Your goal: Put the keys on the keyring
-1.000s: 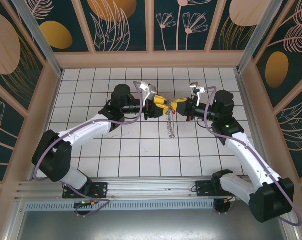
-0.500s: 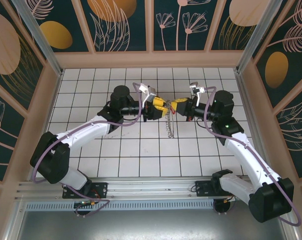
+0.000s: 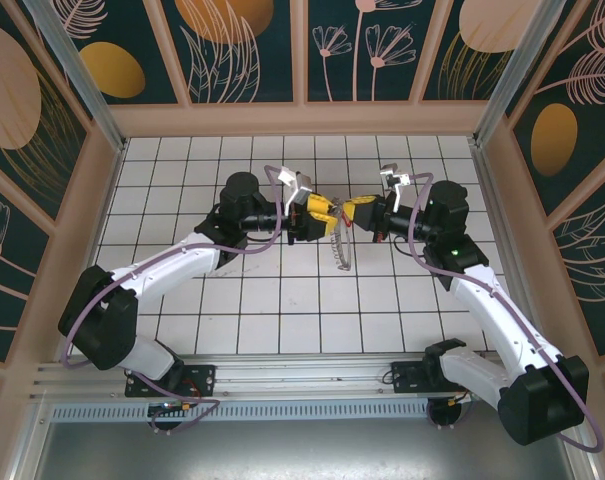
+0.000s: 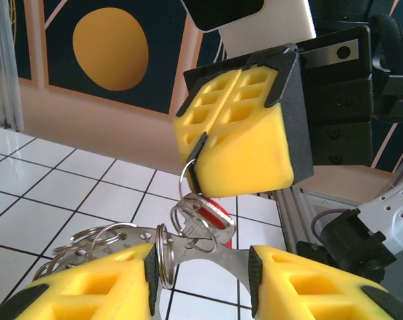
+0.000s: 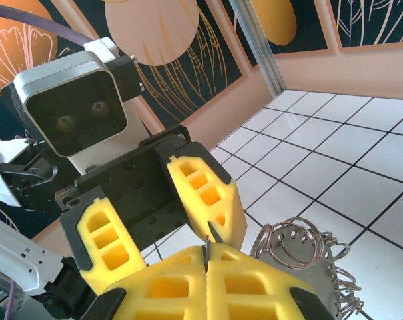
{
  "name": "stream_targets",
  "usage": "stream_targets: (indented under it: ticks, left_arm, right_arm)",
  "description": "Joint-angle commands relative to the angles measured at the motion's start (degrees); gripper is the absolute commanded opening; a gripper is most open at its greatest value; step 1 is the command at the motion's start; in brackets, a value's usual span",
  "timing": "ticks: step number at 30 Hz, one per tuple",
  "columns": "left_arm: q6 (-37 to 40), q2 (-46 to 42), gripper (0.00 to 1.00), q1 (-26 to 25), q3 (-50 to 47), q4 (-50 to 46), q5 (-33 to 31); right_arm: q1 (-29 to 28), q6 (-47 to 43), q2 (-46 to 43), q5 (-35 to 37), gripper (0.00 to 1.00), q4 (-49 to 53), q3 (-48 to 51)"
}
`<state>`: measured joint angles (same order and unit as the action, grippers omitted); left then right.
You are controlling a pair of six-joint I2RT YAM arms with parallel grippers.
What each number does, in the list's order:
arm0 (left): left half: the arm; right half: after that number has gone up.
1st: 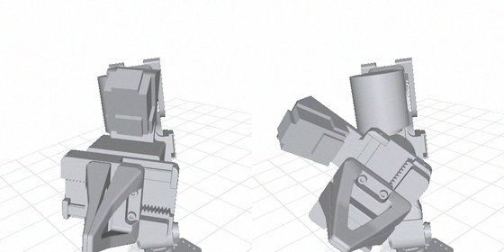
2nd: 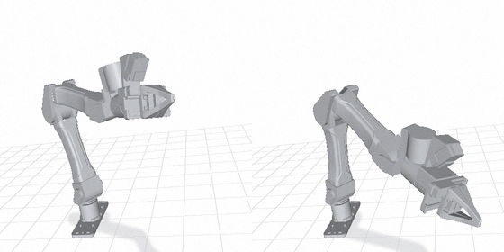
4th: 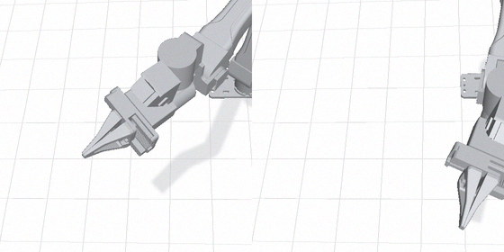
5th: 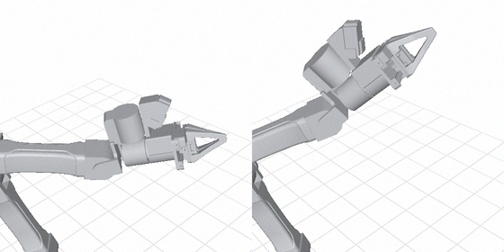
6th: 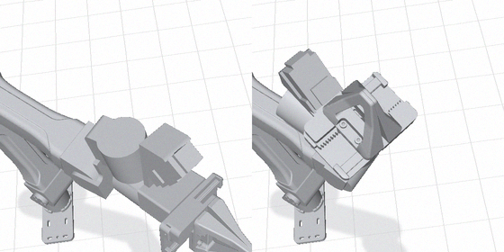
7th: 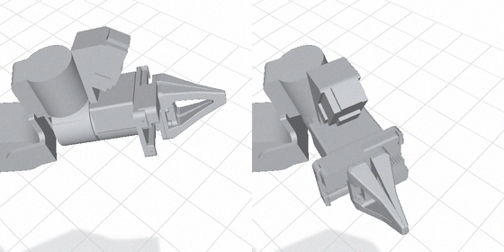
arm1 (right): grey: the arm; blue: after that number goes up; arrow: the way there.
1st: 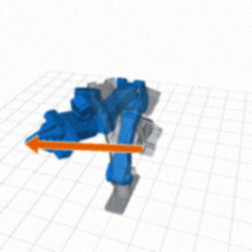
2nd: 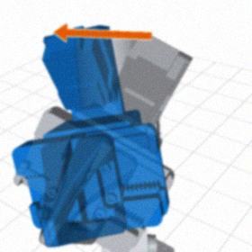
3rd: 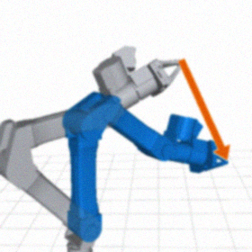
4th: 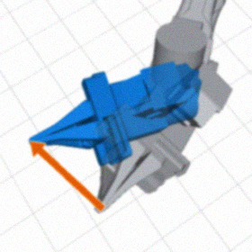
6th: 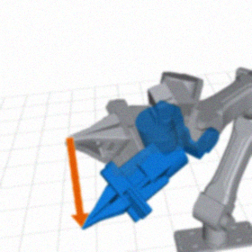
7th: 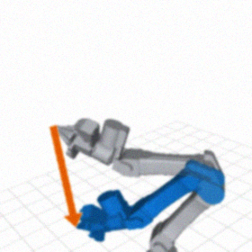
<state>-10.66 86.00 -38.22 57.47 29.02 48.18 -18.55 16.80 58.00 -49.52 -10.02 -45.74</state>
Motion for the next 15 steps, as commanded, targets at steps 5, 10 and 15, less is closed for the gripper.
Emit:
stream_targets:
  ticks: [5,10,15]
  left_arm:
    - [-1.3,1.1,0.42,-0.6,0.7,3.6,1.4]
    - [-1.3,1.9,0.4,-0.5,1.0,4.1,0.7]
    - [-1.7,2.5,0.38,-0.6,1.0,5.2,-0.6]
  right_arm:
    - [-0.5,-0.8,-1.2,-0.1,0.0,-2.2,-1.6]
    - [-0.4,-0.9,-1.4,-0.1,0.0,-2.1,-1.6]
    - [-0.4,-1.0,-1.6,-0.2,0.0,-1.8,-1.5]
